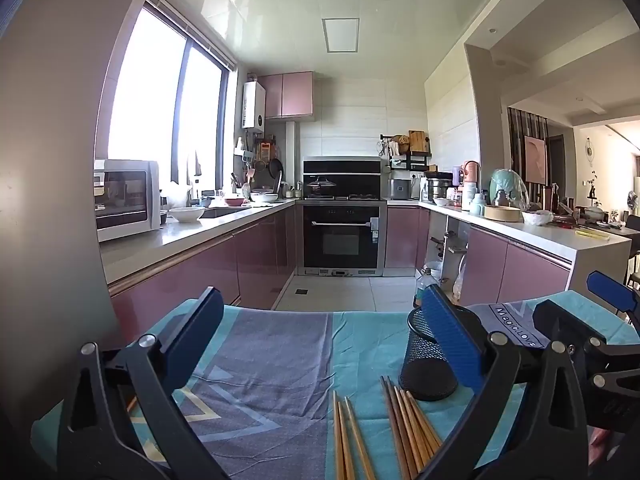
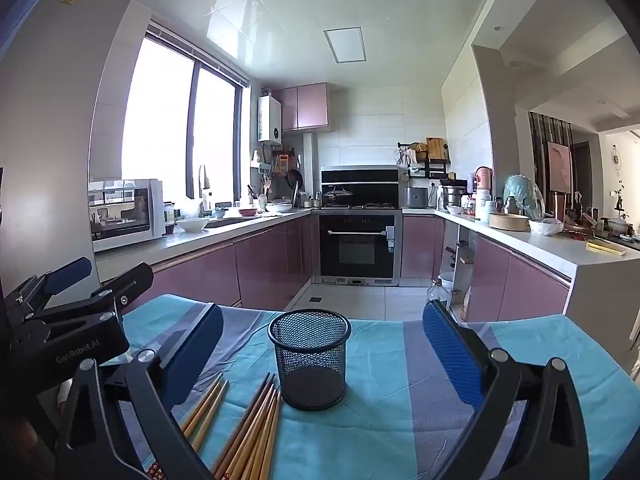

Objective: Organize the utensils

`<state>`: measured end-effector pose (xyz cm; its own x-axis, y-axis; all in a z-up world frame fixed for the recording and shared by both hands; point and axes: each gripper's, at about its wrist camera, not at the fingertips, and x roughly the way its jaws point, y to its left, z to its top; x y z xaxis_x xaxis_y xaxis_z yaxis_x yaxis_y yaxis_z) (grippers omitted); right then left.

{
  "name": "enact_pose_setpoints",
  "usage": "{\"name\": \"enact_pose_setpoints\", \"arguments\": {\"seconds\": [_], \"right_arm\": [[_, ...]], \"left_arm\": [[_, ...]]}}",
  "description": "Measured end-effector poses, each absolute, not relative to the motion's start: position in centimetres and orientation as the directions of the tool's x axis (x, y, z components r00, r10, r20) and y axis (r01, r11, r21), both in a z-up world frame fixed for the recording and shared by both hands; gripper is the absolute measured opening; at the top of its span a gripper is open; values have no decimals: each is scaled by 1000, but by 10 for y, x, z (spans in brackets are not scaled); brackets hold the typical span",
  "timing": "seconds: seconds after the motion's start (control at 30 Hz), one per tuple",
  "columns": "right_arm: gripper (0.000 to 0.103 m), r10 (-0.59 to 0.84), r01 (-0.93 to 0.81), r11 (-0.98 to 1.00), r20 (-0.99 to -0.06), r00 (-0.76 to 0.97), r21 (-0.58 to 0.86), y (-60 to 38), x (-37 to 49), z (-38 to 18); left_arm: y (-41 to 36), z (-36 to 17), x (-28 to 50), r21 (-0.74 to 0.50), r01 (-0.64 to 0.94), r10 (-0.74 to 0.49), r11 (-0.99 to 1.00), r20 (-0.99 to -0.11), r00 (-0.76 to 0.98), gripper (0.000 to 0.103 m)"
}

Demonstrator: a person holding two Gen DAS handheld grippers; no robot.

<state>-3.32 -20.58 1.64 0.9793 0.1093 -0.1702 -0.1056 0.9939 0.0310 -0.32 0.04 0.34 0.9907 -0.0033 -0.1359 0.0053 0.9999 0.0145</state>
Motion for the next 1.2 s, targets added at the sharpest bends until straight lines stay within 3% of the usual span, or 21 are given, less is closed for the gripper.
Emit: {"name": "enact_pose_setpoints", "arguments": {"seconds": [1.2], "right_arm": [[96, 96, -93, 995, -142, 985, 26, -212, -40, 21]], "left_arm": [[-5, 5, -4, 17, 0, 2, 1000, -131, 991, 98]]}}
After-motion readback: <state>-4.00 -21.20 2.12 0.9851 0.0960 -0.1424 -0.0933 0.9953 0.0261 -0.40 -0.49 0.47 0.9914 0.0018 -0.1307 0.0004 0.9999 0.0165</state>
